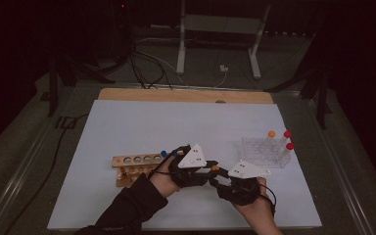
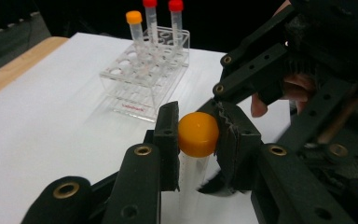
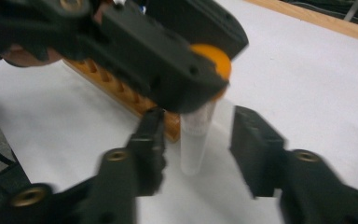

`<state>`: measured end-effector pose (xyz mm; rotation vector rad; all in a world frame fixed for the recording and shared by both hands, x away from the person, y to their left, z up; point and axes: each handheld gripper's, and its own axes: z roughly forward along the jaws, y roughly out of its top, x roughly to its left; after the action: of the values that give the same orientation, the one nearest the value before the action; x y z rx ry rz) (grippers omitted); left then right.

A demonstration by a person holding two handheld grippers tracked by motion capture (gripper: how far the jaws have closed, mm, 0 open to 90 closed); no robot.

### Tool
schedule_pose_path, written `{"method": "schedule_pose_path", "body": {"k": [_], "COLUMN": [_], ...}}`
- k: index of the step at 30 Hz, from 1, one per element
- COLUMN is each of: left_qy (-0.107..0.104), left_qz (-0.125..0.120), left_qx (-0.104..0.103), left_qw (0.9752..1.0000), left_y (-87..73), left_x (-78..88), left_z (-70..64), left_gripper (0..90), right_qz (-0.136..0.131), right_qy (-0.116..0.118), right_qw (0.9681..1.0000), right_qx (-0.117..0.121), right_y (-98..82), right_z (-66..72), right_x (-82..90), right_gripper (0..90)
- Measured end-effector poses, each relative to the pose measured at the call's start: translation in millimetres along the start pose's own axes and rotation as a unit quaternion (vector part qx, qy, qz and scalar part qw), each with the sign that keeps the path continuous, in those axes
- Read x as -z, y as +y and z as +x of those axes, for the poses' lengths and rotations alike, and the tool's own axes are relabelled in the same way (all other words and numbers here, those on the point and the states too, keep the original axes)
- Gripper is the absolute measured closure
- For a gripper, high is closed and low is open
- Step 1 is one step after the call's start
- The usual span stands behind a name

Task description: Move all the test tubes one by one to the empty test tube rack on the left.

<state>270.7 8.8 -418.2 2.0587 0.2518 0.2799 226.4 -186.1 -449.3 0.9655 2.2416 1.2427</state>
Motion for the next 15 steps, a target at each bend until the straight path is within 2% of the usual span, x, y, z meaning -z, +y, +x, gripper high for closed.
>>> {"method": "schedule_pose_path", "body": {"k": [6,8,15], "left_qy": [0.017,0.024,0.052], "left_qz": [-0.009,-0.005,-0.005], "left_qx": [0.01,0.004,0.016], "left_qw": [0.9998,0.9997,0.9985], "left_y": [2.9,3.1,-2.9], "left_x": [18.2,26.3,58.1], "left_z": [5.3,7.4,16.2], "left_gripper": [72.0,72.0,72.0], "right_qz": [-0.023,-0.024,-0.033], "right_qy": [-0.008,-0.013,-0.031], "right_qw": [0.9997,0.9996,0.9986], "right_qx": [-0.009,-0.012,-0.027], "right_y": [2.7,3.4,4.0], "right_z": [-0.8,-2.2,-9.4], "right_x": [3.9,4.2,5.0], "right_gripper": [28.8,20.5,2.7]}}
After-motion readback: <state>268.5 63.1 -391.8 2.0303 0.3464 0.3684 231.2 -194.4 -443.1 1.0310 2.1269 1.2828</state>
